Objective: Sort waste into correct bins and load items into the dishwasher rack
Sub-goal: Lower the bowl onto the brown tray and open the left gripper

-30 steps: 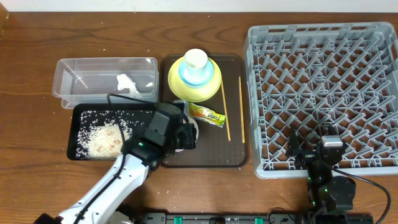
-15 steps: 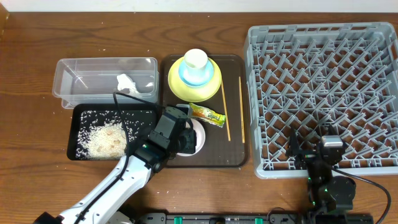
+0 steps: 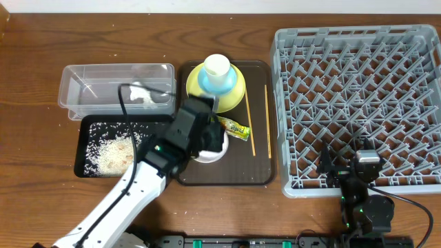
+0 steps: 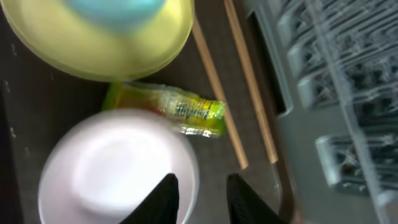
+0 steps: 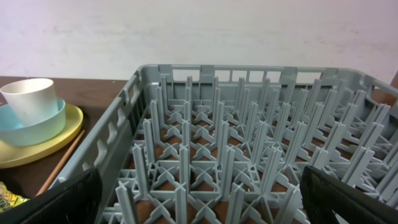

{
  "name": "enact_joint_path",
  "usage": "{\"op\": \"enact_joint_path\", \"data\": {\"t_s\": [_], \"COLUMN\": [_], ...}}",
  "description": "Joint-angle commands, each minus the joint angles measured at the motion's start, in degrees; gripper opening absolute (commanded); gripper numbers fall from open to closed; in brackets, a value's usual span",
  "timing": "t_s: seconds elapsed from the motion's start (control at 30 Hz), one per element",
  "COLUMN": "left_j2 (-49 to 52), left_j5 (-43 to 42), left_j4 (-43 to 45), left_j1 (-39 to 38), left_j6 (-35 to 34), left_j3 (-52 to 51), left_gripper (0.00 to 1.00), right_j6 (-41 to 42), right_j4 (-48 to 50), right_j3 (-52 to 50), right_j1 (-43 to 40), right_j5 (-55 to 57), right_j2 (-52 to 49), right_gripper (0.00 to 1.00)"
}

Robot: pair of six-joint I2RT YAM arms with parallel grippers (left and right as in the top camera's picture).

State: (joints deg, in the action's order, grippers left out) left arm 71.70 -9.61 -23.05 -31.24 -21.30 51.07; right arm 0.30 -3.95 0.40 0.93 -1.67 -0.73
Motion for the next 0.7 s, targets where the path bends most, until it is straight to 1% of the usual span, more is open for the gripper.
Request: {"op": "enact_joint_path", "data": {"t_s": [0.0,0.07,0.13,0.2,0.23,0.3,0.33,0.37,0.43,0.5,0.53,0.67], "left_j2": [2.6,4.6,6.7,8.9,10.0,12.2,13.2,14.0,15.2,16.2,16.8,19.7], "left_j5": [3.5,4.8,4.8,5.3,6.7,12.6,15.7,18.9,22.6,23.2,23.2,23.2], "left_j4": [-3.4,-4.1,-3.0,-1.8,-1.7,-2.6,-3.3,-4.2,-5.2,-5.1,-5.1,-4.9], "left_j1": [-0.1,-0.1,-0.1,-0.1,-0.1,-0.1,-0.1,0.0,0.4,1.0,1.2,2.0], "left_j6": [4.2,6.9,9.1,9.3,9.2,9.2,9.1,8.5,6.9,5.7,5.1,4.9], "left_j3": [6.6,9.2,10.3,10.4,10.4,10.4,10.4,10.4,10.4,10.2,10.2,10.2], "left_gripper": [0.31,0.31,0.26,0.22,0.20,0.19,0.15,0.13,0.11,0.09,0.06,0.06], "right_j6": [-0.8,-0.8,-0.8,-0.8,-0.8,-0.8,-0.8,-0.8,-0.8,-0.8,-0.8,-0.8], "right_j4": [-0.2,-0.2,-0.2,-0.2,-0.2,-0.2,-0.2,-0.2,-0.2,-0.2,-0.2,-0.2], "right_j3": [-0.1,-0.1,-0.1,-0.1,-0.1,-0.1,-0.1,-0.1,-0.1,-0.1,-0.1,-0.1], "right_j1": [0.1,0.1,0.1,0.1,0.1,0.1,0.1,0.1,0.1,0.1,0.1,0.1], "right_j5": [-0.1,-0.1,-0.1,-0.1,-0.1,-0.1,-0.1,-0.1,-0.1,-0.1,-0.1,-0.1], "right_j2": [0.1,0.1,0.1,0.1,0.1,0.1,0.1,0.1,0.1,0.1,0.1,0.1], "right_gripper": [0.99,0.99,0.99,0.99,0.99,0.99,0.99,0.99,0.99,0.99,0.99,0.99]}}
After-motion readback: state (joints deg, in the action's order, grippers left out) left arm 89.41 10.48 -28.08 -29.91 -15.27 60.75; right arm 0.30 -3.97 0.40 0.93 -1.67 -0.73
